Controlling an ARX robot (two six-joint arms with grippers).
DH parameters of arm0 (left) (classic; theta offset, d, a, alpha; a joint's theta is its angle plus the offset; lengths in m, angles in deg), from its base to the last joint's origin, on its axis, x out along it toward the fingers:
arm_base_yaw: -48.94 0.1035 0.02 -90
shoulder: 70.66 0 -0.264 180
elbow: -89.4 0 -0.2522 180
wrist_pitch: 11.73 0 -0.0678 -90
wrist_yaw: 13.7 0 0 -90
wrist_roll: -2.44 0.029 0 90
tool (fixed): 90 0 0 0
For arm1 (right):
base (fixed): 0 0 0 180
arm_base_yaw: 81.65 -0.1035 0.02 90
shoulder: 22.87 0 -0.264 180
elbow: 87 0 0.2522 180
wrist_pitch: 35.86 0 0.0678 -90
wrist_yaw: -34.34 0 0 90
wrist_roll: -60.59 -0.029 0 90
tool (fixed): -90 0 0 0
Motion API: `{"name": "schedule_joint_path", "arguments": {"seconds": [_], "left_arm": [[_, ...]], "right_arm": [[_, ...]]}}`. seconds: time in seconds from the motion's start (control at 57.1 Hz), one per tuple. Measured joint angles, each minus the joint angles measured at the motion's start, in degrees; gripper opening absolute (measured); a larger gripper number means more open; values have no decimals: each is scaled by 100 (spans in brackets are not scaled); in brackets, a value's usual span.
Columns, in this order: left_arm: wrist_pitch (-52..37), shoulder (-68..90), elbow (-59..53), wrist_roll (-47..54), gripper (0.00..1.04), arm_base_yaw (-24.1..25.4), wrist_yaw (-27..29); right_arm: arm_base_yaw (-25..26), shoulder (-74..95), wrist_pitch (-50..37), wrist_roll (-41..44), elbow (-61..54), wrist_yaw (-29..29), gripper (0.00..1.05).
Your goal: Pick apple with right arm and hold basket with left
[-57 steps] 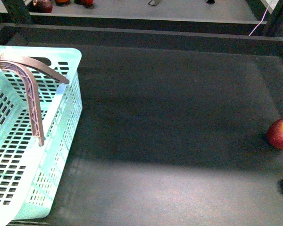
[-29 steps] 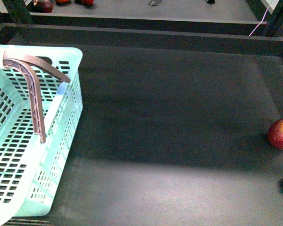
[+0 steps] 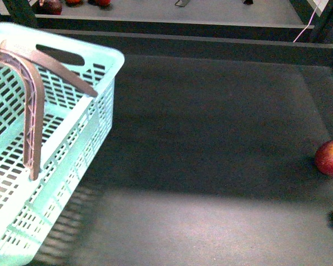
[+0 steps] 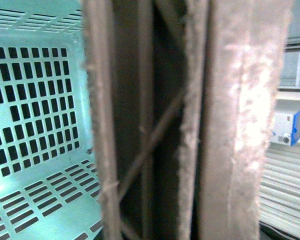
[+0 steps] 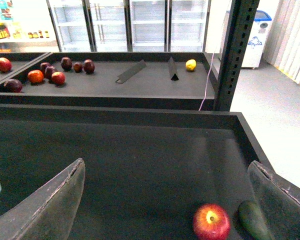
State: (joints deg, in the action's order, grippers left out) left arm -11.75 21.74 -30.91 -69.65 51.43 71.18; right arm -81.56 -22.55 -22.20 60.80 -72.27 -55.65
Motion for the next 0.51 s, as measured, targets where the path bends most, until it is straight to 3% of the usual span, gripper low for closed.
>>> {"name": "schedule_joint_path", "arguments": {"seconds": [0.28,0.508], "left_arm": [[588,-1043,199,-57,14,-1349,11],[1274,-1054,929,166,14,-2924,236]], "right_arm": [[0,0,0,0,0,-2,96],[0,0,0,0,0,0,96]]}}
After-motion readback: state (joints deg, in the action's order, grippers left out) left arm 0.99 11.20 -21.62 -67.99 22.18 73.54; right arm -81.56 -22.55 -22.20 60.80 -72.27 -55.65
